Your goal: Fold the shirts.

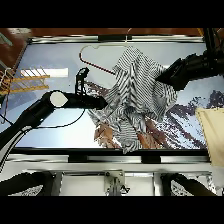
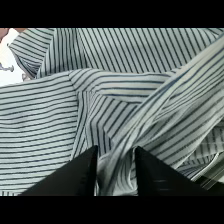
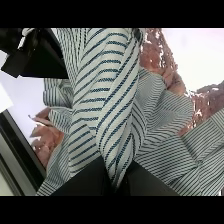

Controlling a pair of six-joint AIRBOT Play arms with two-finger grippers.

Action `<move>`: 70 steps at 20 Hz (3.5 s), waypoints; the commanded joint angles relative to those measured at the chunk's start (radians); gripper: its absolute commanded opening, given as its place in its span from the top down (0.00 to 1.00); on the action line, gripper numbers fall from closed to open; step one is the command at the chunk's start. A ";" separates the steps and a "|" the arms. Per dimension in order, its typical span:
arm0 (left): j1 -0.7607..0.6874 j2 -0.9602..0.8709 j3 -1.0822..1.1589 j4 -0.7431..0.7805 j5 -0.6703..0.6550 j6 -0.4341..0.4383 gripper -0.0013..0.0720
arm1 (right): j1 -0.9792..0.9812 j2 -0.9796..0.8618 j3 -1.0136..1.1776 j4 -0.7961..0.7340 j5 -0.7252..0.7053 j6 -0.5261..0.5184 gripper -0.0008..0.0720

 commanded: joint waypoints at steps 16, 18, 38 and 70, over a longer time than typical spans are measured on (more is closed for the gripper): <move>0.190 0.059 0.003 0.000 -0.104 0.070 0.91 | 0.000 0.002 0.000 -0.016 0.012 -0.043 0.87; 0.290 0.081 0.026 -0.001 -0.108 0.068 0.91 | 0.001 0.005 0.000 0.055 0.055 -0.080 0.87; 0.442 0.073 0.104 -0.058 -0.196 0.167 0.91 | 0.000 0.003 0.000 -0.047 0.107 -0.160 0.87; 0.447 0.047 0.396 -0.295 -0.502 0.172 0.90 | 0.001 0.003 0.000 -0.241 -0.267 -0.557 0.87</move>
